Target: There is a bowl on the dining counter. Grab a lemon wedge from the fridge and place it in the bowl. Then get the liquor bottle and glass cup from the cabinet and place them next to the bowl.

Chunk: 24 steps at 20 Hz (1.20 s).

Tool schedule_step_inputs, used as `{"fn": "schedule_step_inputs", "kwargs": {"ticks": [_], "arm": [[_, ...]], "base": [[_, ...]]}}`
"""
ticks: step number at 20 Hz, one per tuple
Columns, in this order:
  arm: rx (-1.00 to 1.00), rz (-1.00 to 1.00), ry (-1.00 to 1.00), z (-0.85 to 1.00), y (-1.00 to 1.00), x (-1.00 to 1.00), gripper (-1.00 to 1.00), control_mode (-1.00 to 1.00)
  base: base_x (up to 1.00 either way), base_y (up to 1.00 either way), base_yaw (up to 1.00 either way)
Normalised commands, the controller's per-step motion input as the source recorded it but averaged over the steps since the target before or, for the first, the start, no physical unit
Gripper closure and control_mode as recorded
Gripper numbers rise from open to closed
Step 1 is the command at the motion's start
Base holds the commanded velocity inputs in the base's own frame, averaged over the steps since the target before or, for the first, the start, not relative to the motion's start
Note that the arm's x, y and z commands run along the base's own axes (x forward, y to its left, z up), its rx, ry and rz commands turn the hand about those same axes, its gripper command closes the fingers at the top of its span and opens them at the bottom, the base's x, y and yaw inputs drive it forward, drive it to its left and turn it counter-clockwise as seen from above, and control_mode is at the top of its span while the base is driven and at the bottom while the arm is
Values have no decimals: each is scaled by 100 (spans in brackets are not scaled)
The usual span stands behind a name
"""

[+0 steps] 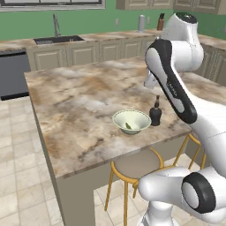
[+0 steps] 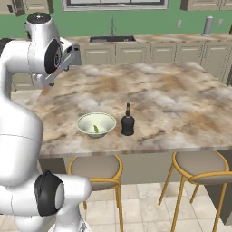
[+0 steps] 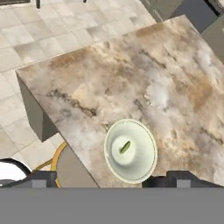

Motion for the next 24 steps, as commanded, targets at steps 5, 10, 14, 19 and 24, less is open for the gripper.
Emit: {"fn": "schedule_step_inputs", "kwargs": {"ticks": [5,10,14,19,24], "arm": [[2,-70,9,-20,0,-29,-100,-100],[11,-73,8,-32,-4,-29,-100,-100],[27,-55,10,-13,-26,-24,-100,-100],[45,-26,-1,0,-33,-69,-100,-100],[43,-8,-14,1,-11,-95,-100,-100]], "base": [[0,0,0],[0,0,0],[0,0,0],[0,0,0],[0,0,0]]}}
